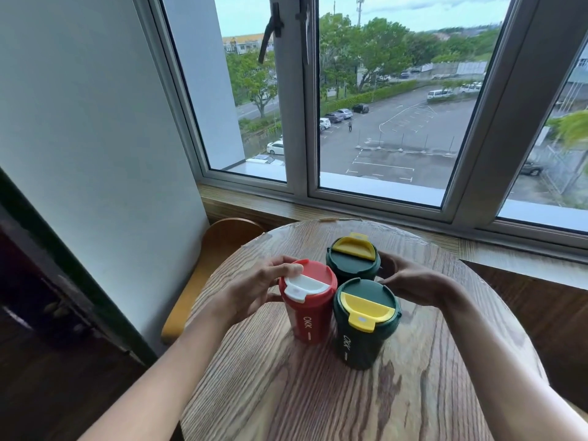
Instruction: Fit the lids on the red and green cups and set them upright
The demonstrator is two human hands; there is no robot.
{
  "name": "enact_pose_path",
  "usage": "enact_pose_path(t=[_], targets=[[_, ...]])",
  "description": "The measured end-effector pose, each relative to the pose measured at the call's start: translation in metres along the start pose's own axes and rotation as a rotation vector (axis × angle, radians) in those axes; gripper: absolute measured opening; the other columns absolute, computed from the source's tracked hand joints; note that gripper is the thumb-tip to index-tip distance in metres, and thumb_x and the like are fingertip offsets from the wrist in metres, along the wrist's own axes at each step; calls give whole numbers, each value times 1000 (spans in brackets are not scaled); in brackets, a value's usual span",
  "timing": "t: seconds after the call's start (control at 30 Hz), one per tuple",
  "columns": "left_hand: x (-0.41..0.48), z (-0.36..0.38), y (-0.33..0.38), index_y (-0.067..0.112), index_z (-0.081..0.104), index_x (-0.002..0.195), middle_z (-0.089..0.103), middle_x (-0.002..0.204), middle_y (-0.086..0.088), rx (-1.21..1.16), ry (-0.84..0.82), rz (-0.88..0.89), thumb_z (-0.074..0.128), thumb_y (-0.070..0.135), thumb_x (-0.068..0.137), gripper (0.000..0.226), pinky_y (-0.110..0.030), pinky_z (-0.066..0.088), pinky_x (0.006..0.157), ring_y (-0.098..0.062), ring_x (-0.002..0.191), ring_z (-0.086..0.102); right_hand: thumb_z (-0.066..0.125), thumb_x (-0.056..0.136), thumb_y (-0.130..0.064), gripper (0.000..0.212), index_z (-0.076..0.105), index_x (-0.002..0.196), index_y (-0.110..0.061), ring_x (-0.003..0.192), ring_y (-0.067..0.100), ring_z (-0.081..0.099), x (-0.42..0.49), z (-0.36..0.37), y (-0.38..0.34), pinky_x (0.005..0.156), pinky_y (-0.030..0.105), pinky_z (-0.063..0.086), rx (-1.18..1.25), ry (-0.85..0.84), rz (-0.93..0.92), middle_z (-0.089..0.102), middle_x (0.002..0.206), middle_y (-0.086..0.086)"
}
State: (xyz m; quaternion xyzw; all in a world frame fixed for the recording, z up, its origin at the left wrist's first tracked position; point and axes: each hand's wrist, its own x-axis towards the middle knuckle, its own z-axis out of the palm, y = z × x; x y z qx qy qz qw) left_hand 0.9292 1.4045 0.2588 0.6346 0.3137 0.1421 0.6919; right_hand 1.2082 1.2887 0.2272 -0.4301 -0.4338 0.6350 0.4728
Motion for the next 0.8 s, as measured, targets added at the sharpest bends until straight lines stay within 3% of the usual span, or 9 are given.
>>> enact_pose_path(t=[0.23,0.37,0.6,0.67,0.8], targets=[[-2,1,1,17,64,113,68,99,-2,13,14,3,68,37,75,43,-29,46,76,-13,91,62,50,79,29,72,46,138,-12,125,29,58,-3,3,-2,99,41,52,30,7,20,62,133,14],[-4,4,1,13,63,117,68,100,-4,11,36,10,67,37,76,48,-29,47,77,-14,91,62,45,82,29,67,48,135,-11,121,24,62,-7,3,-4,95,36,55,41,22,40,65,130,10],[2,1,4,24,63,114,65,123,-1,62,53,-23,57,54,87,41,-34,48,89,-21,114,58,57,81,13,68,46,141,-16,132,22,53,-14,-3,-3,109,41,44,-48,21,44,57,141,8],[3,4,8,20,67,107,67,118,-3,117,131,4,51,54,91,40,-33,49,83,-23,109,61,61,87,6,54,52,135,-16,128,22,56,-16,-3,-1,109,41,43,-169,159,11,61,135,8],[8,5,16,11,67,104,70,105,-5,265,291,135,52,41,96,34,-29,50,74,-25,101,66,63,91,-9,25,63,114,-20,110,22,65,-15,7,-6,98,40,49,-406,604,-133,69,121,11]])
